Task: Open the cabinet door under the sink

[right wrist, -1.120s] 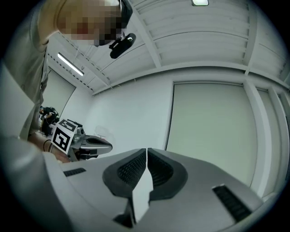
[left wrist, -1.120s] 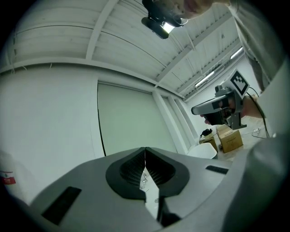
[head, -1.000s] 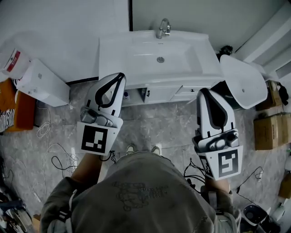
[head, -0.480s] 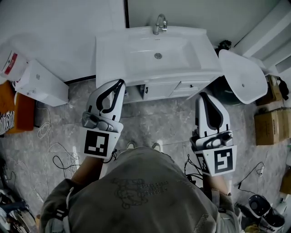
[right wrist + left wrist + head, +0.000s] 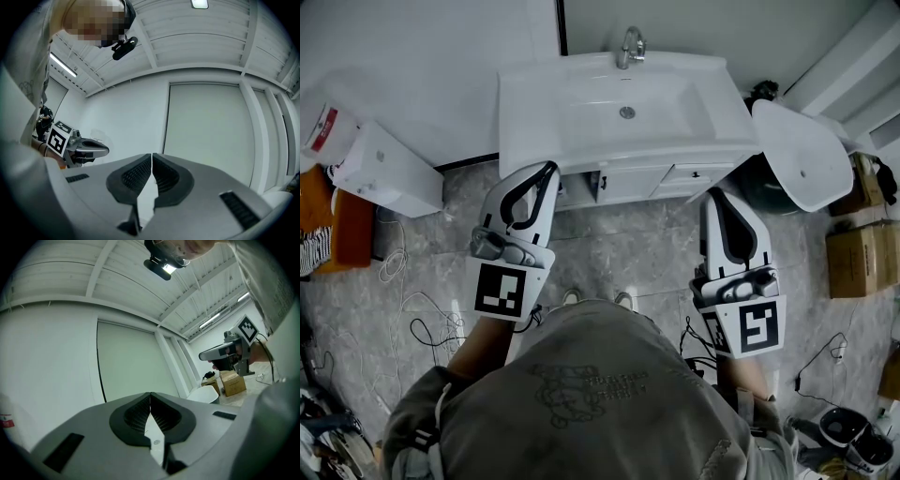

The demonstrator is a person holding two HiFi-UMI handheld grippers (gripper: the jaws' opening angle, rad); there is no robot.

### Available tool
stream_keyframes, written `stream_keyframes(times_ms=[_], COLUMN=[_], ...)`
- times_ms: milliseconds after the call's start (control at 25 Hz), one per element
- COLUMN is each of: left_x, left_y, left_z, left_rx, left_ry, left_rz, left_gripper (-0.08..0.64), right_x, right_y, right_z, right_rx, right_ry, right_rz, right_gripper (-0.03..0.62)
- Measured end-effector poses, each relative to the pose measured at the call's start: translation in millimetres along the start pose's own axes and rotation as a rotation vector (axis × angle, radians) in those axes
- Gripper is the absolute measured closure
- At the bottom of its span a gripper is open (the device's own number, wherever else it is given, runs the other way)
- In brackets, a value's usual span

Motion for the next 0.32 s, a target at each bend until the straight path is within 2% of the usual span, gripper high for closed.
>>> stream_keyframes(times_ms=[320], left_x=[-0.2], left_y=[0.0], left_z=[-3.5], left_rx=[-0.006], left_ry=[-0.001], left_rz=[0.002], left_gripper=[0.541], right_x=[-0.7], right_y=[-3.8], right_z=[0.7], right_rx=[0.017], right_ry=[-0.018], right_rz=[0.0], right_gripper=[0.563])
Point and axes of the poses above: the fingertips, and each gripper's own axes: x forward along the fingers, z to its right, y out of its top, the point moved 3 cm from there along -x, backward along the fingers, and after that the axes turned 12 degrees about y, right-handed, at the moved point
